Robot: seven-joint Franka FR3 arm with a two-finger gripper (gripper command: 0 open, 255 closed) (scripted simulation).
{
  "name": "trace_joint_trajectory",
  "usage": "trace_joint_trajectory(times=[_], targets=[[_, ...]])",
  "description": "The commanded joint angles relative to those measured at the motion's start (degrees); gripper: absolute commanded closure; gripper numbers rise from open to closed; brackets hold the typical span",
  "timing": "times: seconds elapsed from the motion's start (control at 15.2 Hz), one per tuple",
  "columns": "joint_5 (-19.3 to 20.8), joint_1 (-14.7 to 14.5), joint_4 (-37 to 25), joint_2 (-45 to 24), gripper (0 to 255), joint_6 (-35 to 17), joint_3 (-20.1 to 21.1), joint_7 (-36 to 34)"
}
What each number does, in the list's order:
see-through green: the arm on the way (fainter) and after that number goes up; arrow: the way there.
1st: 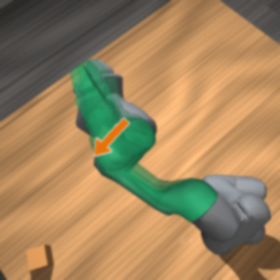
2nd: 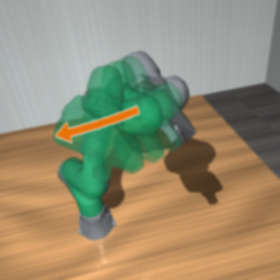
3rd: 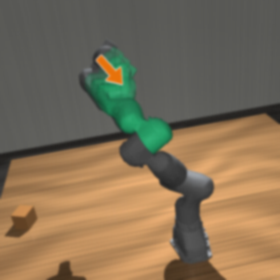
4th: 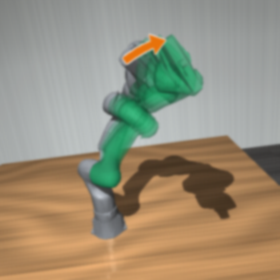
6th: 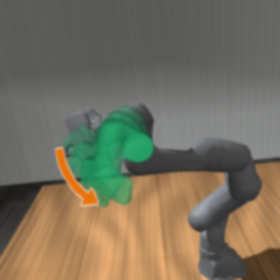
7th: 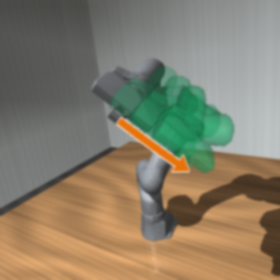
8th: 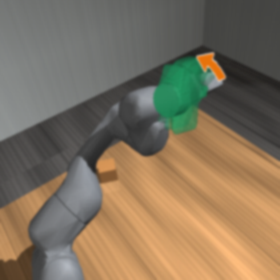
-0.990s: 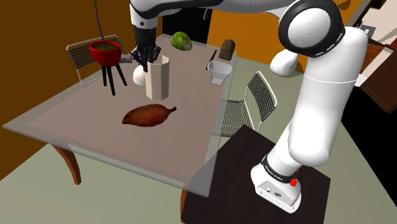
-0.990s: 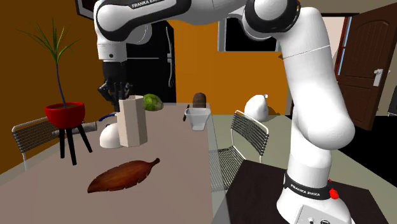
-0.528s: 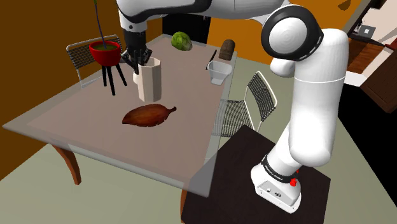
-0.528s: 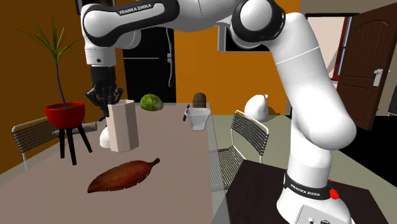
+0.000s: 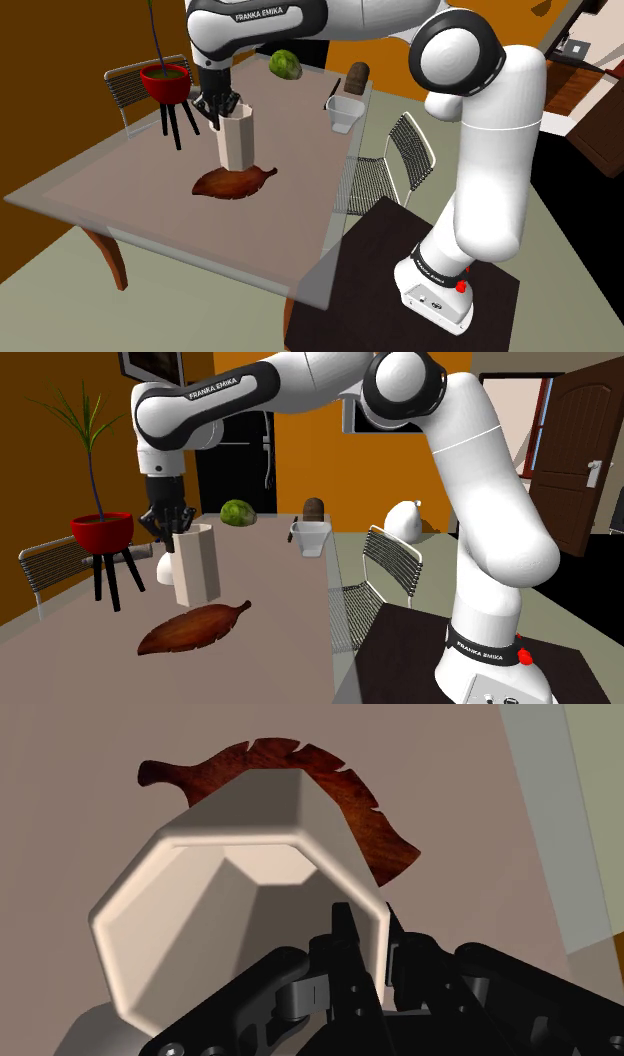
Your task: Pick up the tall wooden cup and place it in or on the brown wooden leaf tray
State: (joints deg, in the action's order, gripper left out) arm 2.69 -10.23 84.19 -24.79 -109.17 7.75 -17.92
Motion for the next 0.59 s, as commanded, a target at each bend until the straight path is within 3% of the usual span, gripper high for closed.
trace_joint_trajectory(times=[0.0,0.53], targets=[[0.1,0.0,0.9,-0.5,255,-1.5,0.0,0.0],[0.3,0.0,4.7,-2.1,255,-6.9,-0.2,-0.2]])
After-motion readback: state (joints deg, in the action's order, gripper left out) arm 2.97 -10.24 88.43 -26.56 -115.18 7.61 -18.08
